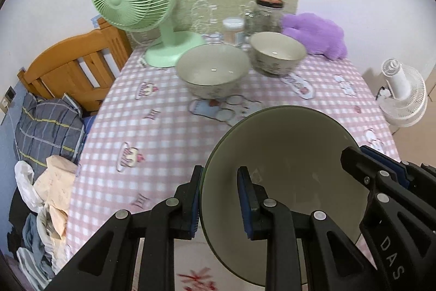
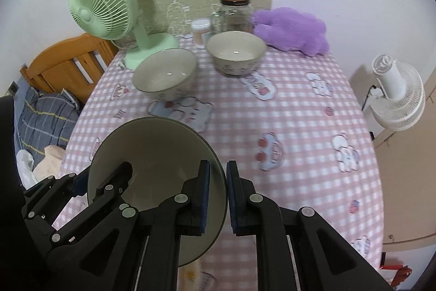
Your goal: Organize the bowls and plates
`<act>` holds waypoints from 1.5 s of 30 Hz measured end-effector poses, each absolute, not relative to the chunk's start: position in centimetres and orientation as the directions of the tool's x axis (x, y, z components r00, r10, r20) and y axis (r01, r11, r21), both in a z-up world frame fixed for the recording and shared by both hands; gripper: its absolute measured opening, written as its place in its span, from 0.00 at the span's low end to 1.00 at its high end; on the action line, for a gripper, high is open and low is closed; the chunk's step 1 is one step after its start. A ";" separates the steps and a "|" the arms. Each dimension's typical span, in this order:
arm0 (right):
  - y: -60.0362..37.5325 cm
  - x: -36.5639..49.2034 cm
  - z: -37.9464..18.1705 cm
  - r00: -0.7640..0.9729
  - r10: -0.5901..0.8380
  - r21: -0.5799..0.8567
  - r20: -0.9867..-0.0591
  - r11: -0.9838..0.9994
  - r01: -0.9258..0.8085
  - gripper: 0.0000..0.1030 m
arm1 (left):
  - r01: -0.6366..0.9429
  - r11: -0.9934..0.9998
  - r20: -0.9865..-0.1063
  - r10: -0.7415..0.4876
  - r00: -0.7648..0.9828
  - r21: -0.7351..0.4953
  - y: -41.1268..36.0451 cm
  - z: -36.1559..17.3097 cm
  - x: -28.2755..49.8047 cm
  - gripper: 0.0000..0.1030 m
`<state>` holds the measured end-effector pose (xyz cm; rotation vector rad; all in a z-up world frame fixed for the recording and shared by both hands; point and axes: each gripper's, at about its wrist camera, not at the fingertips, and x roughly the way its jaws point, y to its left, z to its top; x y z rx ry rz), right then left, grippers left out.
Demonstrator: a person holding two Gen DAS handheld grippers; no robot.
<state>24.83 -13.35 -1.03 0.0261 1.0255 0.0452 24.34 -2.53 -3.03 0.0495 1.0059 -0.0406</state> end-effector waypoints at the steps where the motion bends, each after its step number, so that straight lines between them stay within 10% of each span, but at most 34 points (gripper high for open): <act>1: -14.0 24.5 -1.0 0.519 0.049 0.043 -0.854 0.999 -0.024 0.15 | 0.058 0.998 -0.845 -0.013 0.535 0.021 -3.1 -3.0 24.0 0.22; 45: -22.9 16.6 -7.2 0.313 0.064 0.058 -0.948 0.998 -0.027 0.15 | 0.049 0.998 -0.931 0.028 0.363 0.049 -11.5 -9.4 16.2 0.23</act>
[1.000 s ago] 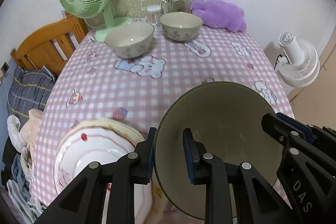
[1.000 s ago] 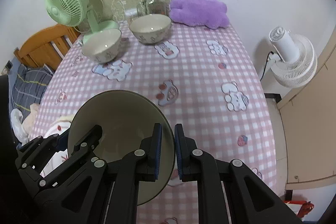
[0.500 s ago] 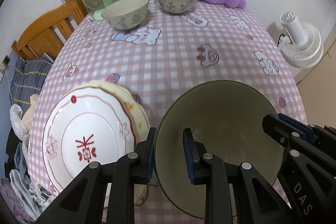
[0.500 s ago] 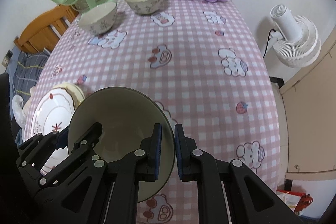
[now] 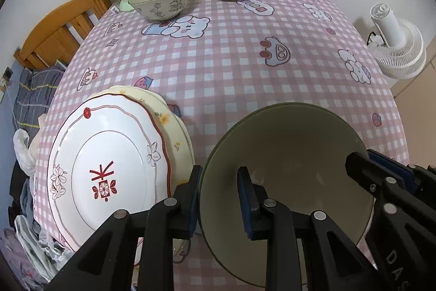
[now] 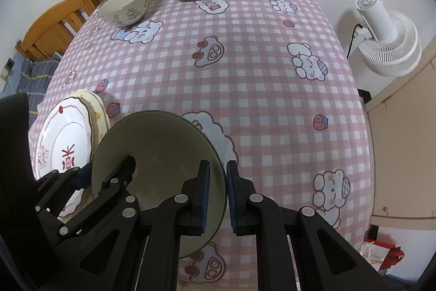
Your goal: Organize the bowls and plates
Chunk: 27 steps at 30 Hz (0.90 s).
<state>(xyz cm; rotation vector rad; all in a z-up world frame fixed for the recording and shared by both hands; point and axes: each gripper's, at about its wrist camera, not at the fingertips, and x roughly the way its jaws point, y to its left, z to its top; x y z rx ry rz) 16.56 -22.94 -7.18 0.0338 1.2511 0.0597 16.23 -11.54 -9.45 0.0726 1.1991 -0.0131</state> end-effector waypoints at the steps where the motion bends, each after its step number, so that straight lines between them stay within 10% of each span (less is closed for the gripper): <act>1: -23.0 16.7 -7.3 0.313 0.065 0.060 -0.947 0.998 -0.025 0.15 | 0.050 0.998 -0.930 0.024 0.367 0.045 -11.7 -9.4 16.3 0.29; 9: -23.7 17.2 -7.5 0.317 0.129 0.123 -0.940 0.992 -0.039 0.17 | 0.054 0.998 -0.920 0.004 0.392 0.027 -12.3 -8.9 16.1 0.65; 12: -24.1 17.3 -7.1 0.335 0.135 0.130 -0.933 0.991 -0.037 0.33 | 0.025 0.999 -0.913 0.027 0.407 0.041 -11.7 -8.2 16.0 0.77; 16: -24.5 17.3 -6.2 0.362 0.151 0.155 -0.920 0.988 -0.016 0.56 | 0.004 1.000 -0.897 0.021 0.441 0.025 -10.6 -7.0 15.8 0.81; 27: -21.4 16.9 -1.7 0.465 0.148 0.164 -0.873 0.986 -0.005 0.58 | 0.021 1.000 -0.859 -0.028 0.512 -0.021 -6.8 -2.9 16.2 0.82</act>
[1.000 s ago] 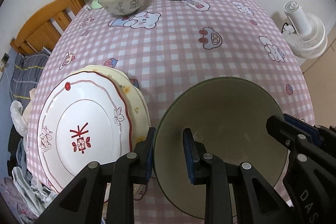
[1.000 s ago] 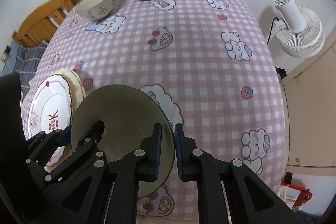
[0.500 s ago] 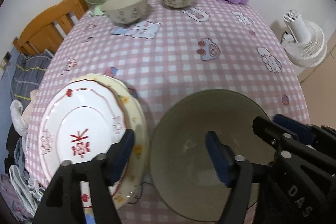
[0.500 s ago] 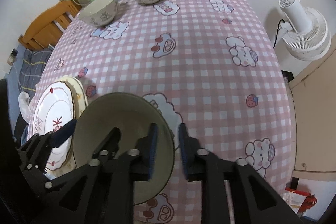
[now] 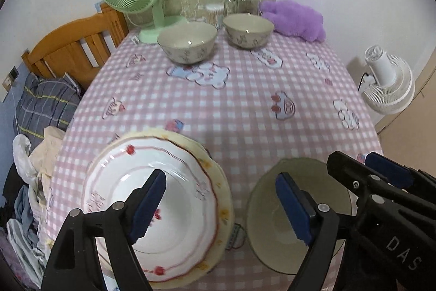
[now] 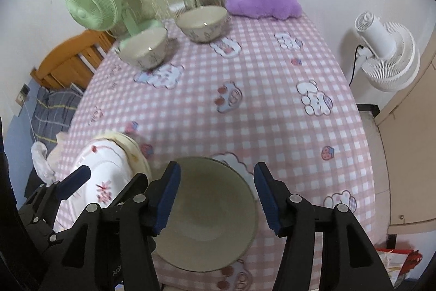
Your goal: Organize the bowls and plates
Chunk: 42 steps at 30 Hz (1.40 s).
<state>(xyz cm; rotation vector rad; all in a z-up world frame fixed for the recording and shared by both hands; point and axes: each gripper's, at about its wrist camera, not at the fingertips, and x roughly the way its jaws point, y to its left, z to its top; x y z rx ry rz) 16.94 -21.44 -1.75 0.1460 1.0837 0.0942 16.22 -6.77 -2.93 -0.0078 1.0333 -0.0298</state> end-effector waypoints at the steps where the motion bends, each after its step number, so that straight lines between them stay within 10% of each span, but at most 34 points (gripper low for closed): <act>1: -21.0 17.0 -1.3 0.474 0.151 0.168 -0.868 0.986 -0.006 0.58 | 0.024 0.999 -0.853 -0.032 0.520 -0.023 -6.3 -2.5 16.3 0.82; 20: -12.7 23.2 4.0 0.616 0.128 0.103 -0.778 0.992 -0.076 0.77 | -0.003 0.999 -0.777 -0.026 0.629 -0.036 1.3 2.3 23.3 0.85; 42: -8.7 40.9 -0.4 0.583 0.193 0.118 -0.789 0.979 -0.165 0.77 | -0.118 0.992 -0.779 0.113 0.616 0.050 2.9 -1.8 38.4 0.76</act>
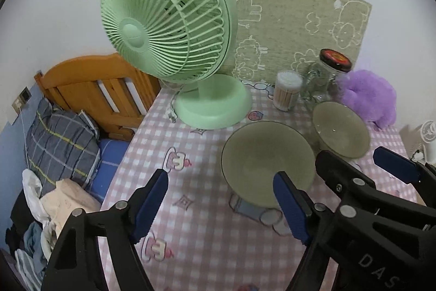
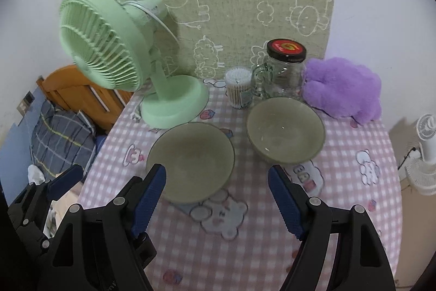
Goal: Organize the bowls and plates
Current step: 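Move both grippers to the second olive-green bowl and grasp its rim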
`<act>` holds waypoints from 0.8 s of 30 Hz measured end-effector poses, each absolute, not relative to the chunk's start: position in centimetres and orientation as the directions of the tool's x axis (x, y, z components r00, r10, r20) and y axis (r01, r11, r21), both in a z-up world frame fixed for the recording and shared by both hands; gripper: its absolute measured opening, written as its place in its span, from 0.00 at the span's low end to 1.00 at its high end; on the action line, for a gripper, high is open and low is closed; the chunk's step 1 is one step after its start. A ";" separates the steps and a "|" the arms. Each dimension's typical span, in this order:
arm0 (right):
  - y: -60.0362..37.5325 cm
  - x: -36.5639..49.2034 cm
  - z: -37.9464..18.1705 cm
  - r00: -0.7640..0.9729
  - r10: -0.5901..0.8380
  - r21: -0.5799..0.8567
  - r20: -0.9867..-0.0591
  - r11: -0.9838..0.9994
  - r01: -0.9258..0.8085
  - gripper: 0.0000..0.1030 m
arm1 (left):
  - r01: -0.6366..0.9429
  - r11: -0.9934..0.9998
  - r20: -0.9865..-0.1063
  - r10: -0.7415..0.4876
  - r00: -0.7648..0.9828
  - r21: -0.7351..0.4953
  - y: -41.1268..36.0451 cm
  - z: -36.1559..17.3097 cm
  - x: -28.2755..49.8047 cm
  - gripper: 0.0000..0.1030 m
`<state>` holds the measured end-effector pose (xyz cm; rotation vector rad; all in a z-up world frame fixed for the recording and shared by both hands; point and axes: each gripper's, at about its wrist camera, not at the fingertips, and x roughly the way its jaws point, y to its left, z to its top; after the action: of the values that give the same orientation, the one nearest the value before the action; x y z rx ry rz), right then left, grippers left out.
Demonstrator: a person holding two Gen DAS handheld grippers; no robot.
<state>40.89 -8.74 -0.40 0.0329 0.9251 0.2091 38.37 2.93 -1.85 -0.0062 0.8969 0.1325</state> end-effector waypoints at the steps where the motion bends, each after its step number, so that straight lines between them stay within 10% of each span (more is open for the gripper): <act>1: -8.7 41.5 -0.9 0.580 0.195 0.121 -0.791 0.979 -0.164 0.75 | -0.121 0.991 -0.782 0.115 0.613 0.051 2.9 -2.2 38.8 0.75; 24: -7.1 48.6 -8.8 0.508 0.163 0.090 -0.846 0.982 -0.167 0.34 | -0.147 0.985 -0.845 0.151 0.513 0.087 2.7 -9.7 45.5 0.34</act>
<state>48.64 -7.13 -8.82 -0.0037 1.0190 0.1990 45.50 2.73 -9.68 0.0043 1.0164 0.1796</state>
